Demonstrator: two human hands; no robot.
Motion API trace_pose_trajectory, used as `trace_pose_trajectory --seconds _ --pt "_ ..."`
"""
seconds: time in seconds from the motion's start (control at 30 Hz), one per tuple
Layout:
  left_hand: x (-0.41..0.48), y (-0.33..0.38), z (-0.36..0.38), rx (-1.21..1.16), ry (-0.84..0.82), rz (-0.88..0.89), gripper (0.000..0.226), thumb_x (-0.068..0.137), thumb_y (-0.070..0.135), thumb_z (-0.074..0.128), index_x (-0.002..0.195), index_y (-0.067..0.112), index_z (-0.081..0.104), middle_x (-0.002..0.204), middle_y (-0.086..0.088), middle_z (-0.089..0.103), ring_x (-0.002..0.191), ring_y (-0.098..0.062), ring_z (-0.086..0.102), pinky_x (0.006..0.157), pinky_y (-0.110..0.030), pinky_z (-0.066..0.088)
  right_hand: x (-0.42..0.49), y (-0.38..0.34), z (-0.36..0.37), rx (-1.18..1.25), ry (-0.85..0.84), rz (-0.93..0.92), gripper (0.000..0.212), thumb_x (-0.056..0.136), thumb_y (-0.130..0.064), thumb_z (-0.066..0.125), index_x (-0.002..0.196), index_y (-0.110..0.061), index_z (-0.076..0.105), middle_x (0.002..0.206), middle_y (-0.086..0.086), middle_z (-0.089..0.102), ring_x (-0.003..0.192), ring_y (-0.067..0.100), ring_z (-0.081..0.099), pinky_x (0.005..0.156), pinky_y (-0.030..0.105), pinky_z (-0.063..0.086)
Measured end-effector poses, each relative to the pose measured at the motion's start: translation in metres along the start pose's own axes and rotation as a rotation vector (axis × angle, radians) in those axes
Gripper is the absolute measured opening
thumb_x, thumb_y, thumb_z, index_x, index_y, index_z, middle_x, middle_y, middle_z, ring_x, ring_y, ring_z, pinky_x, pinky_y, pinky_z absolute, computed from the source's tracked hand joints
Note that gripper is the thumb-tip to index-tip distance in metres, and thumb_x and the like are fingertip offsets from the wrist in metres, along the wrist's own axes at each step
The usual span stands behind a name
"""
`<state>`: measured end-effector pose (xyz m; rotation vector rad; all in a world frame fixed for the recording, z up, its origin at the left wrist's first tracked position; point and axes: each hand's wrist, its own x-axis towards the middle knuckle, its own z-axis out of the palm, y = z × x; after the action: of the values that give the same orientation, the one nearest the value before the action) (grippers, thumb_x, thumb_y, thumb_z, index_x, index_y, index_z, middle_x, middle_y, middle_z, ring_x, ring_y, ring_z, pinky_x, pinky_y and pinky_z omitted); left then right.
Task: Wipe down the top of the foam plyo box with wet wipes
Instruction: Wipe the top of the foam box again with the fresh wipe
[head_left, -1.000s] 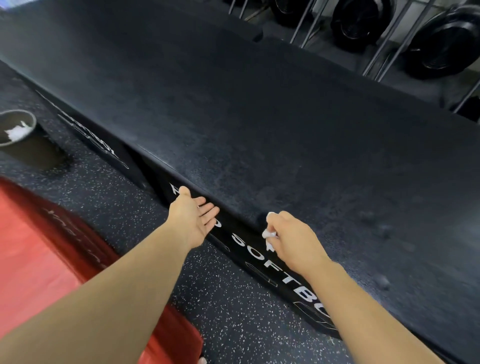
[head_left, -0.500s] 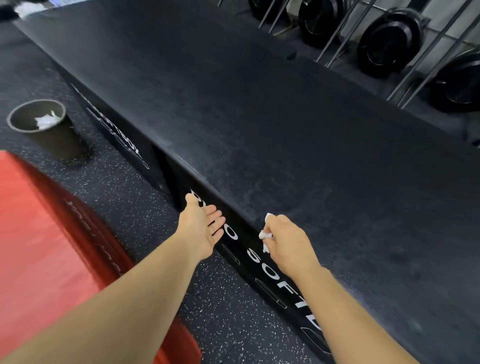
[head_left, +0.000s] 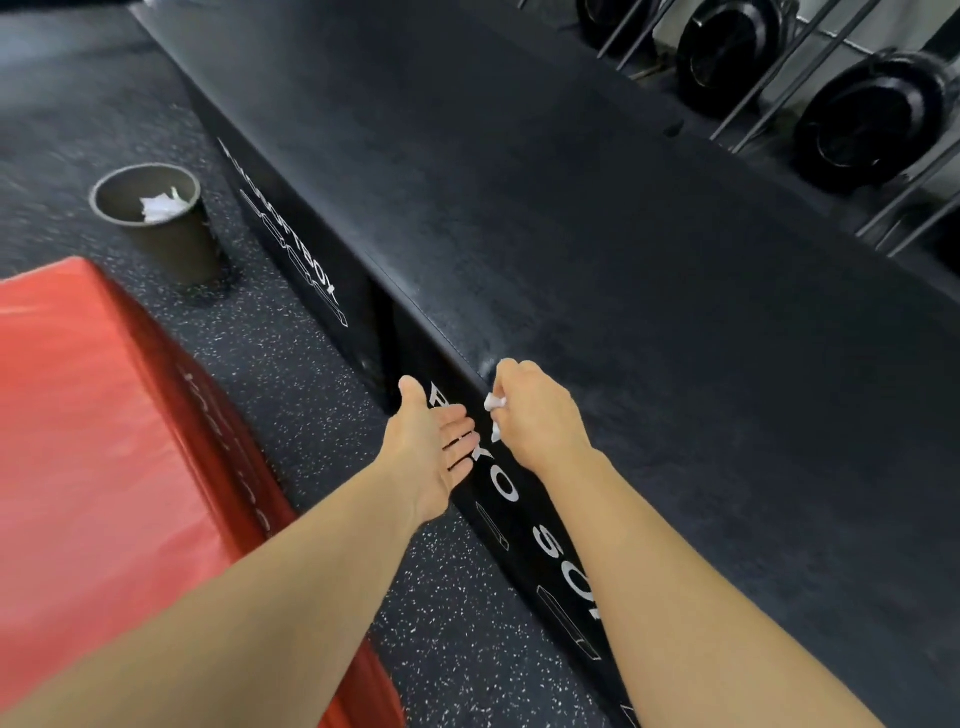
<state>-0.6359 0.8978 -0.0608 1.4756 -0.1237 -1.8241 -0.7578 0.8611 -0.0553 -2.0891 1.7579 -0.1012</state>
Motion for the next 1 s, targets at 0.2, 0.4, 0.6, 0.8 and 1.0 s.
trace_pose_trajectory --seconds 0.2,0.4,0.6,0.8,1.0 --pt "0.0 0.009 -0.003 -0.008 0.011 -0.002 0.082 0.096 0.067 0.013 0.135 0.006 0.051 0.139 -0.011 0.054 0.128 -0.024 0.051 0.093 -0.036 0.04 -0.032 0.029 -0.001 -0.06 0.005 -0.002 0.012 0.098 -0.013 0.048 0.088 -0.014 0.043 0.094 -0.003 0.047 0.07 0.02 0.052 0.06 0.033 0.04" --pt "-0.008 0.019 -0.003 -0.037 -0.004 0.012 0.082 0.096 0.066 0.014 0.134 0.004 0.053 0.137 -0.012 0.056 0.126 -0.024 0.053 0.098 -0.038 0.04 -0.071 0.048 -0.014 -0.007 -0.078 0.097 0.014 0.096 -0.012 0.046 0.084 -0.016 0.04 0.097 -0.005 0.055 0.077 0.018 0.06 0.071 0.041 0.054" --pt "-0.011 0.024 -0.01 -0.065 -0.013 0.016 0.081 0.096 0.066 0.015 0.133 0.005 0.054 0.136 -0.012 0.056 0.125 -0.025 0.053 0.098 -0.038 0.04 -0.075 0.043 -0.02 -0.066 -0.147 0.08 0.014 0.094 -0.005 0.038 0.084 -0.015 0.036 0.096 -0.004 0.054 0.079 0.02 0.059 0.07 0.04 0.053" --pt "0.0 0.032 -0.022 -0.095 0.015 0.035 0.08 0.096 0.066 0.015 0.131 0.006 0.055 0.136 -0.012 0.056 0.124 -0.024 0.054 0.093 -0.036 0.041 -0.044 0.02 -0.01 -0.054 -0.077 0.004 0.012 0.096 -0.005 0.04 0.089 -0.013 0.041 0.097 -0.002 0.053 0.076 0.02 0.058 0.067 0.037 0.051" --pt "0.015 0.042 -0.027 -0.119 0.045 0.051 0.081 0.096 0.067 0.014 0.131 0.006 0.055 0.136 -0.011 0.056 0.125 -0.024 0.053 0.103 -0.039 0.039 0.011 -0.011 -0.002 -0.06 -0.062 -0.023 0.007 0.097 -0.007 0.048 0.094 -0.012 0.045 0.103 0.003 0.053 0.08 0.026 0.058 0.067 0.038 0.048"
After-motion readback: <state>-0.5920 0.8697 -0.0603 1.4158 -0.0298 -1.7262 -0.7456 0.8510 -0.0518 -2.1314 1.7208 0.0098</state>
